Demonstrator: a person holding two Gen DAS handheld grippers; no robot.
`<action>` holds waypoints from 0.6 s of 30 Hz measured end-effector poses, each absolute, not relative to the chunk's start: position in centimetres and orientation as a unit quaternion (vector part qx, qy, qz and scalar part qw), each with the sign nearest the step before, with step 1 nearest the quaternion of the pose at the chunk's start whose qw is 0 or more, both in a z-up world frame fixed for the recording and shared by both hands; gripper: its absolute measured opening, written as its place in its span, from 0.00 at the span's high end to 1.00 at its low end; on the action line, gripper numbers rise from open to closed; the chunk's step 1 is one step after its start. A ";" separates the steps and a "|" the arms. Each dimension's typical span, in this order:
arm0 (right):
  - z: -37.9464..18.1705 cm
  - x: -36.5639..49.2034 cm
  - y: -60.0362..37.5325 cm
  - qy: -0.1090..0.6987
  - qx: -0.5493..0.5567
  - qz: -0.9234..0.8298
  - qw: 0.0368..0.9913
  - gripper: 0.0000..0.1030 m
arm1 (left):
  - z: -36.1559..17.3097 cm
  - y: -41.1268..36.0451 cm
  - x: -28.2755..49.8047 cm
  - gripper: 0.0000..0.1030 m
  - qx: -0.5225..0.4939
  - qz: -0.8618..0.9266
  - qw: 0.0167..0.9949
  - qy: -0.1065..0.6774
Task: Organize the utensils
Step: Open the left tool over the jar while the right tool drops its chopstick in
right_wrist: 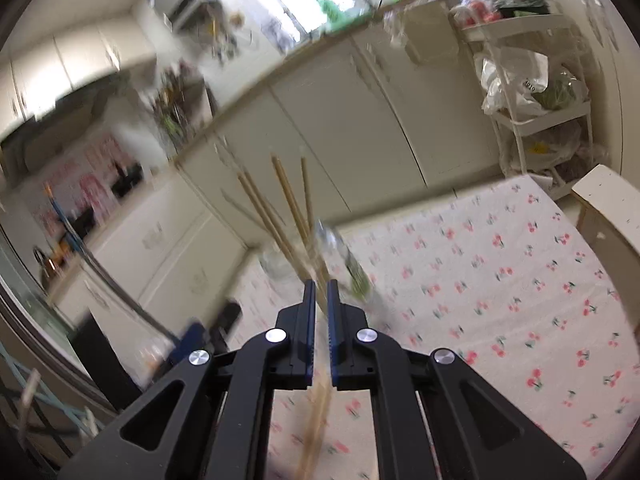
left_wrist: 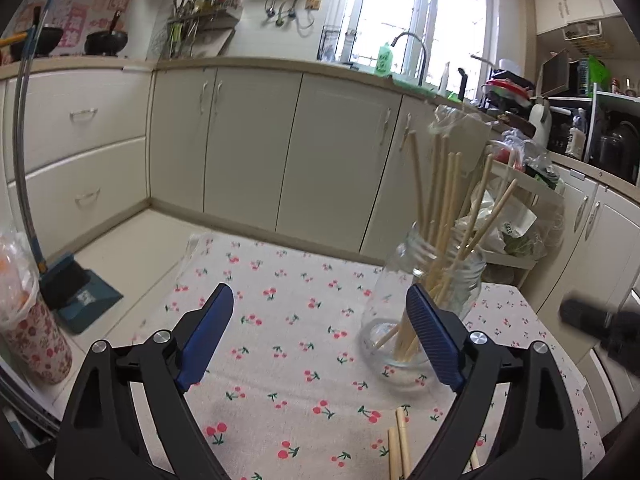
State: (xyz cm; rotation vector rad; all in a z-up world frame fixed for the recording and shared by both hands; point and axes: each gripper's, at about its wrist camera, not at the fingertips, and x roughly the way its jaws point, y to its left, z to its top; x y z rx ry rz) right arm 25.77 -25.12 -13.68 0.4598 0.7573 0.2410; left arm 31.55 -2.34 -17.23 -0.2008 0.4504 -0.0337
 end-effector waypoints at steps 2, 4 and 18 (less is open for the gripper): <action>-15.6 25.5 -24.5 0.404 0.191 0.109 0.888 0.77 | -17.3 -2.3 31.8 0.18 -0.100 -0.017 0.969 0.226; -17.7 25.1 -23.6 0.442 0.151 0.098 0.879 0.66 | -17.4 -2.1 31.9 0.17 -0.102 -0.017 0.968 0.229; -21.5 24.4 -20.4 0.483 0.003 0.077 0.872 0.94 | -17.8 -2.0 32.4 0.16 -0.112 -0.014 0.964 0.241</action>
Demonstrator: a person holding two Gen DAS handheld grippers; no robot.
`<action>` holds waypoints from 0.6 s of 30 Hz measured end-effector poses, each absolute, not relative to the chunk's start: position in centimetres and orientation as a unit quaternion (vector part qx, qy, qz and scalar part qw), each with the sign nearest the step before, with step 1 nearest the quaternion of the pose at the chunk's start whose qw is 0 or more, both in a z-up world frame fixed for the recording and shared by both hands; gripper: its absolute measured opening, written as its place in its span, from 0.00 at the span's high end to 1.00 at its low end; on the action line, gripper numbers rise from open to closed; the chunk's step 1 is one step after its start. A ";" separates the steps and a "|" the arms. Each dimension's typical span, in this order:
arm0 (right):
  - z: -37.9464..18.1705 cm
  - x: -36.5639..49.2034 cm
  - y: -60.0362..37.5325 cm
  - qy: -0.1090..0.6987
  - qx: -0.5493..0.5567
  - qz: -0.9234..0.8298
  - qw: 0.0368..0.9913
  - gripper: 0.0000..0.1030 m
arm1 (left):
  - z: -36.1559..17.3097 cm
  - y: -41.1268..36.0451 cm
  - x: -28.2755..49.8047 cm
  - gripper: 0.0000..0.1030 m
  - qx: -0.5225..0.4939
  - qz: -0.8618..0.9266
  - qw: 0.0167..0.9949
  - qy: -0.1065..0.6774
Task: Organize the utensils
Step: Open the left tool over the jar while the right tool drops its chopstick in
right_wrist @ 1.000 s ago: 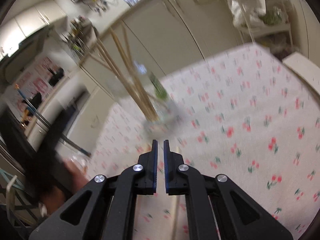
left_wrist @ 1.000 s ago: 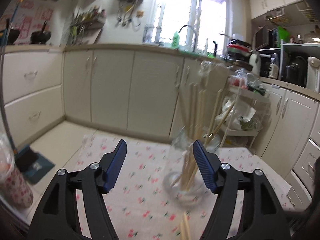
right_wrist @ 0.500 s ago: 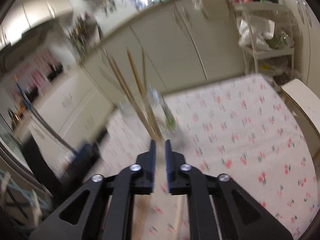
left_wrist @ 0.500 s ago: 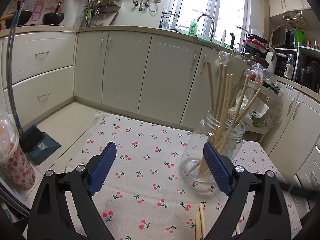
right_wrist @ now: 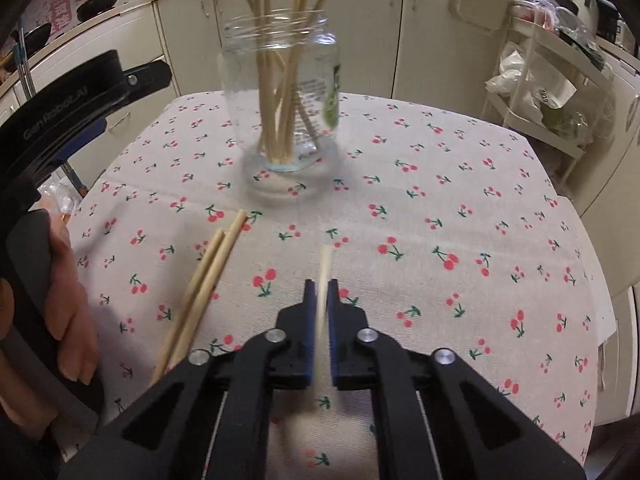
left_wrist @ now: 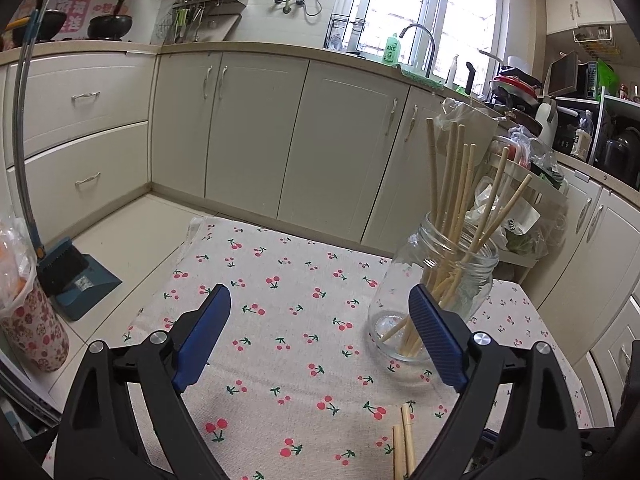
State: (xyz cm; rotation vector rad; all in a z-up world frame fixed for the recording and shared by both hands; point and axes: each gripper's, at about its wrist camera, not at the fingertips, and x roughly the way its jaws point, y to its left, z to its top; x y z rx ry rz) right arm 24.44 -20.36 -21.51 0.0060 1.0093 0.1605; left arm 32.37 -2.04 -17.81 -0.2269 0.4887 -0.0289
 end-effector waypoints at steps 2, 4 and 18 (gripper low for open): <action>-20.9 24.8 -21.6 0.478 0.057 0.083 0.873 0.94 | -17.8 -1.9 32.5 0.16 -0.116 -0.013 0.963 0.244; -19.3 25.4 -22.6 0.457 0.103 0.089 0.879 0.94 | -18.0 -1.6 32.7 0.15 -0.123 -0.013 0.960 0.250; -5.3 32.7 -21.9 0.140 0.213 0.129 0.958 0.94 | -18.5 -0.8 33.2 0.15 -0.147 -0.005 0.955 0.258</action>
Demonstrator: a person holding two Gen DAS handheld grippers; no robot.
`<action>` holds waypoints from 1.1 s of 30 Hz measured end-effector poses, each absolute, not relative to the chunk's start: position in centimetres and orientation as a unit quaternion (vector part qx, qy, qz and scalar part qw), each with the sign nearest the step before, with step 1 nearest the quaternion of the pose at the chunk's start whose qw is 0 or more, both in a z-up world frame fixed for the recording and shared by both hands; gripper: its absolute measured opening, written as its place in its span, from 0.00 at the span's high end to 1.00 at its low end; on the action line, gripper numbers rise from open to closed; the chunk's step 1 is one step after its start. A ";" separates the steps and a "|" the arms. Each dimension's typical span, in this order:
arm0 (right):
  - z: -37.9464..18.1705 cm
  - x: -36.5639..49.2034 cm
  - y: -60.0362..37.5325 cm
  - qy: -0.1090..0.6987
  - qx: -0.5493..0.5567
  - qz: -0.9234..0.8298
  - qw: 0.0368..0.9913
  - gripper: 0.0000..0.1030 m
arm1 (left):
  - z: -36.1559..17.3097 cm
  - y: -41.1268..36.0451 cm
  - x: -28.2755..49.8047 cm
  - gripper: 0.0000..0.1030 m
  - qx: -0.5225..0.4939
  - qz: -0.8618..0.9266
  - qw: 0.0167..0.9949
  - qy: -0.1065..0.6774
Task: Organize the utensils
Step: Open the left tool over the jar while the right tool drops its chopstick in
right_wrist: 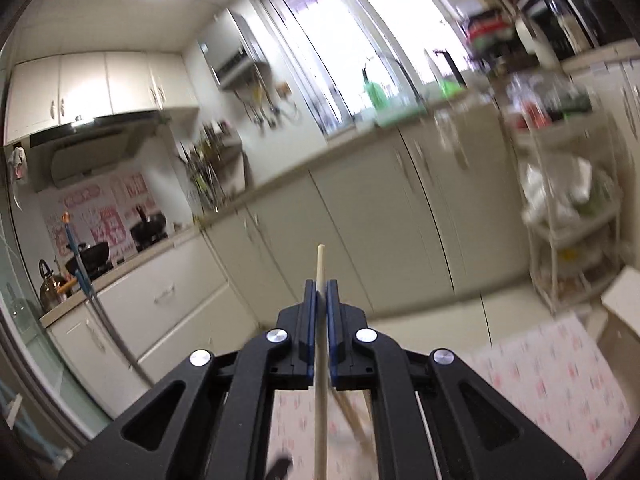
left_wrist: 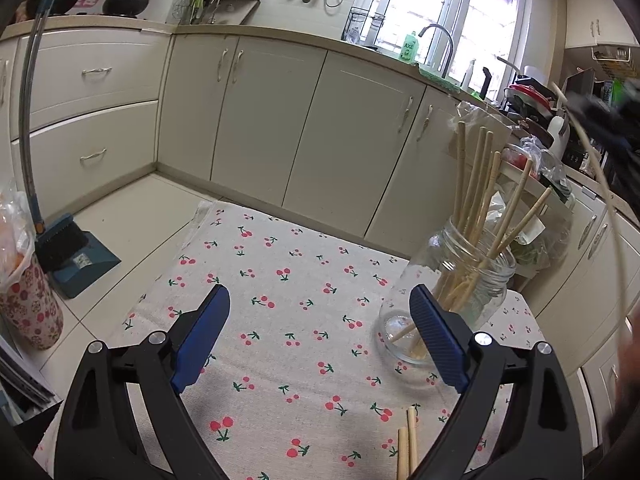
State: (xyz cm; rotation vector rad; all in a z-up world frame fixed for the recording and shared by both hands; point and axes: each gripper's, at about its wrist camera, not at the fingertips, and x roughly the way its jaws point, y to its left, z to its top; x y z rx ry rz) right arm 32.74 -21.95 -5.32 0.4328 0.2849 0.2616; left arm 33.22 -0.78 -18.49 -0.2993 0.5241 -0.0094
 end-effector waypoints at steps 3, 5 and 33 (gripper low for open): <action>-4.8 35.3 -22.1 0.116 0.219 0.114 0.962 0.94 | -18.5 -0.8 33.4 0.15 -0.150 -0.006 0.953 0.261; -4.9 36.2 -22.1 0.104 0.224 0.102 0.964 0.94 | -18.6 -0.9 33.5 0.15 -0.152 -0.006 0.952 0.265; -10.0 37.1 -19.3 0.105 0.137 0.054 0.984 0.94 | -19.0 -0.7 34.3 0.15 -0.170 -0.012 0.944 0.284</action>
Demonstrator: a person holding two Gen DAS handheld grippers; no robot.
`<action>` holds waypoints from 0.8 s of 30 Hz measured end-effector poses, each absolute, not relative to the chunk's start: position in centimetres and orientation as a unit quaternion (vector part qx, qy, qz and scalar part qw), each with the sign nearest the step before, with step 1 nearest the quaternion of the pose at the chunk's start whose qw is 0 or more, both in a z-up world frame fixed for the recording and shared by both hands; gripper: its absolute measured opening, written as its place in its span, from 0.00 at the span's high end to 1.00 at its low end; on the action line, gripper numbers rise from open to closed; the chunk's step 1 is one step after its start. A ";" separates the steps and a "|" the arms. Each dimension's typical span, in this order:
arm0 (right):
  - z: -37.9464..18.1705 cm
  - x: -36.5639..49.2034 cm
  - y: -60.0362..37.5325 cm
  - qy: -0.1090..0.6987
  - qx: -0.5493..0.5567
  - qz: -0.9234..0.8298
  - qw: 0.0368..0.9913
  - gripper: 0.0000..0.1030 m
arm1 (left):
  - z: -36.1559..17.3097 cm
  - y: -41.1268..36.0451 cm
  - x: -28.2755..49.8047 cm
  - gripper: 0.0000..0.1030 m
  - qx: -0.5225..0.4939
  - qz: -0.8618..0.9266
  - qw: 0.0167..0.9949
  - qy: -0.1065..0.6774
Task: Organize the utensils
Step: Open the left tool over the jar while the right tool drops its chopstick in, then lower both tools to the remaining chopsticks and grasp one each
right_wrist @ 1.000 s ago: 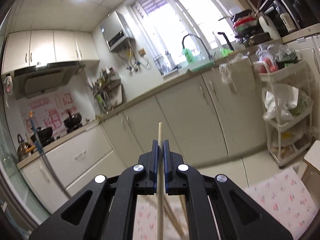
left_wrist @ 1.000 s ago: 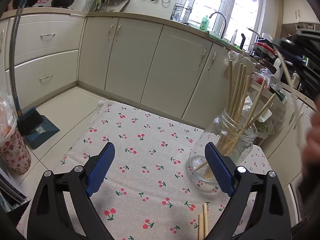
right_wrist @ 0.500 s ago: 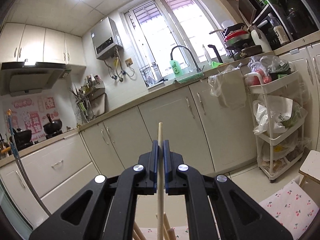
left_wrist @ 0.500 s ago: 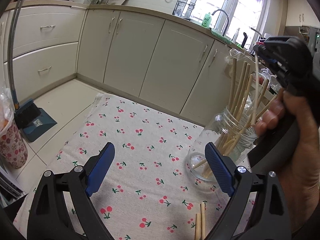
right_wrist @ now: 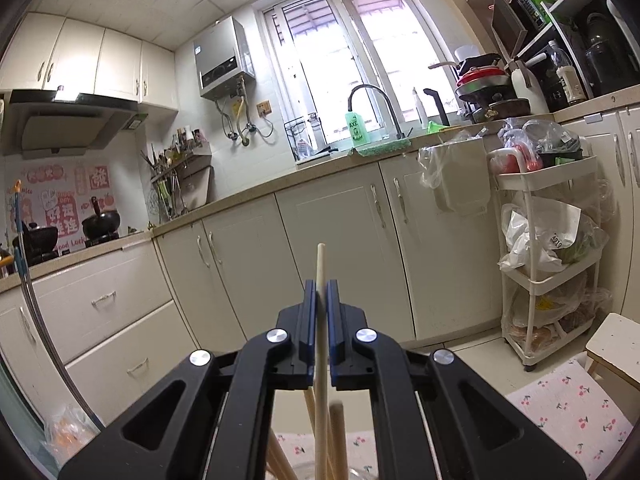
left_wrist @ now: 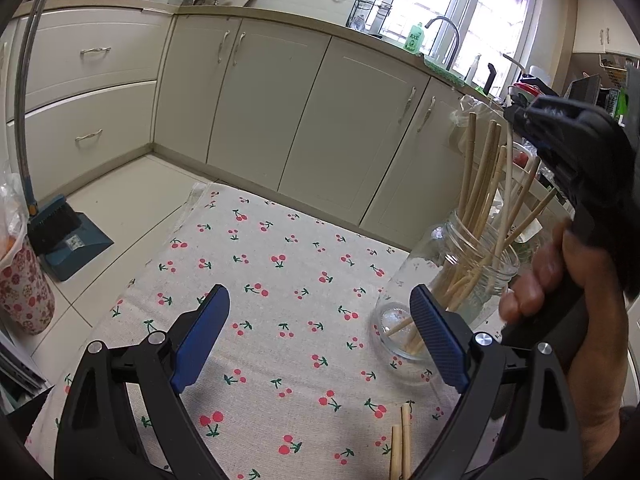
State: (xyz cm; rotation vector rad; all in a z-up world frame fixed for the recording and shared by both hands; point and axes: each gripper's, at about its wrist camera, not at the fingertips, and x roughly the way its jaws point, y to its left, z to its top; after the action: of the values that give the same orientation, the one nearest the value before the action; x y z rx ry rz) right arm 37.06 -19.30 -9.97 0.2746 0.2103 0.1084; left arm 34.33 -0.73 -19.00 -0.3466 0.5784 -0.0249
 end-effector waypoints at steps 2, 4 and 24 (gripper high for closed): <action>-10.2 36.4 -19.2 0.104 0.130 0.056 0.984 0.94 | -19.0 -0.7 34.3 0.15 -0.170 -0.012 0.944 0.283; -9.9 35.5 -19.2 0.101 0.122 0.058 0.986 0.94 | -19.1 -0.8 34.4 0.15 -0.168 -0.011 0.944 0.284; -7.8 28.5 -19.5 0.139 0.053 0.069 0.986 0.60 | -19.4 -0.6 34.5 0.13 -0.173 -0.029 0.944 0.280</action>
State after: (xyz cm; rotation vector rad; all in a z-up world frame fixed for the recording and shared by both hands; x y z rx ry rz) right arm 28.52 -19.47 -7.80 0.1066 0.2789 0.1388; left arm 34.47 -0.60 -19.35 -0.3536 0.5709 -0.0584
